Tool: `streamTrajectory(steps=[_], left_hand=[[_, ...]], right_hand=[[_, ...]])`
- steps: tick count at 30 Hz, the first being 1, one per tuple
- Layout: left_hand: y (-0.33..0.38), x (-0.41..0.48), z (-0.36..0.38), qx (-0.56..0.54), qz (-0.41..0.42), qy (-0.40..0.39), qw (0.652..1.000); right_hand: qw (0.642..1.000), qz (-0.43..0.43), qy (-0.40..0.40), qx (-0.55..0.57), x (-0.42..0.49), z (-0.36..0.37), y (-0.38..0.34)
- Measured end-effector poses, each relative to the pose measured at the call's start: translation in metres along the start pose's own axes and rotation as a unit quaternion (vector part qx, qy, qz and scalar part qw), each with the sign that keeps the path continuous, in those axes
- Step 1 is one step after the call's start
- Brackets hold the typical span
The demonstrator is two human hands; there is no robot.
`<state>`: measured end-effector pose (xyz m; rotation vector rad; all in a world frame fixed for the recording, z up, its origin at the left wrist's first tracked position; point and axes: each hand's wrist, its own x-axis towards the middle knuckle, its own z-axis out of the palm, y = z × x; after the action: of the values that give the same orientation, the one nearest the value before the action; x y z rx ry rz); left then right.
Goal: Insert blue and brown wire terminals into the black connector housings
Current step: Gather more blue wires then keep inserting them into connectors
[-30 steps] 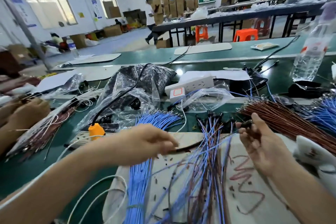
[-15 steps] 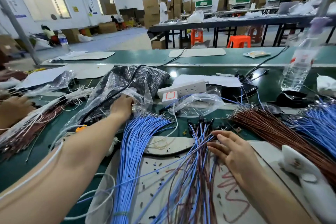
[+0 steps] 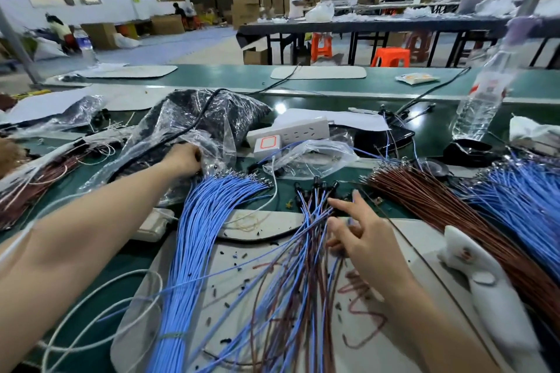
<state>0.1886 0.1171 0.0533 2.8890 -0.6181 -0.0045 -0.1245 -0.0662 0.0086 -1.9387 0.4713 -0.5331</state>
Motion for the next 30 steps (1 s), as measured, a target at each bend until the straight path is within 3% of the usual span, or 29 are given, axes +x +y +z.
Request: streamTrajectory(steps=[4, 9, 11, 13, 15, 18, 25, 30], left_hand=[[0.009, -0.009, -0.017, 0.091, 0.046, -0.037, 0.994], [0.026, -0.028, -0.049, 0.271, 0.139, 0.075, 0.950], [0.037, -0.034, -0.056, 0.258, 0.183, 0.120, 0.941], [0.052, -0.043, -0.058, 0.189, 0.225, 0.080, 0.952], [0.070, -0.057, -0.052, 0.099, 0.236, -0.021, 0.966], [0.085, -0.072, -0.025, 0.119, 0.218, -0.113, 0.962], [0.064, -0.079, -0.009, 0.239, 0.184, -0.081, 0.950], [0.058, -0.079, -0.008, 0.213, 0.163, -0.108, 0.957]], right_hand=[[0.990, -0.036, 0.088, -0.107, 0.003, -0.010, 0.004], [0.969, -0.073, 0.159, -0.172, 0.007, -0.016, 0.009], [0.963, -0.072, 0.164, -0.204, 0.008, -0.015, 0.011], [0.961, -0.067, 0.162, -0.215, 0.007, -0.015, 0.012], [0.965, -0.061, 0.154, -0.203, 0.006, -0.015, 0.011], [0.970, -0.060, 0.133, -0.192, 0.004, -0.013, 0.011], [0.975, -0.074, 0.109, -0.179, 0.002, -0.008, 0.008], [0.978, -0.102, 0.082, -0.161, 0.003, -0.005, 0.008]])
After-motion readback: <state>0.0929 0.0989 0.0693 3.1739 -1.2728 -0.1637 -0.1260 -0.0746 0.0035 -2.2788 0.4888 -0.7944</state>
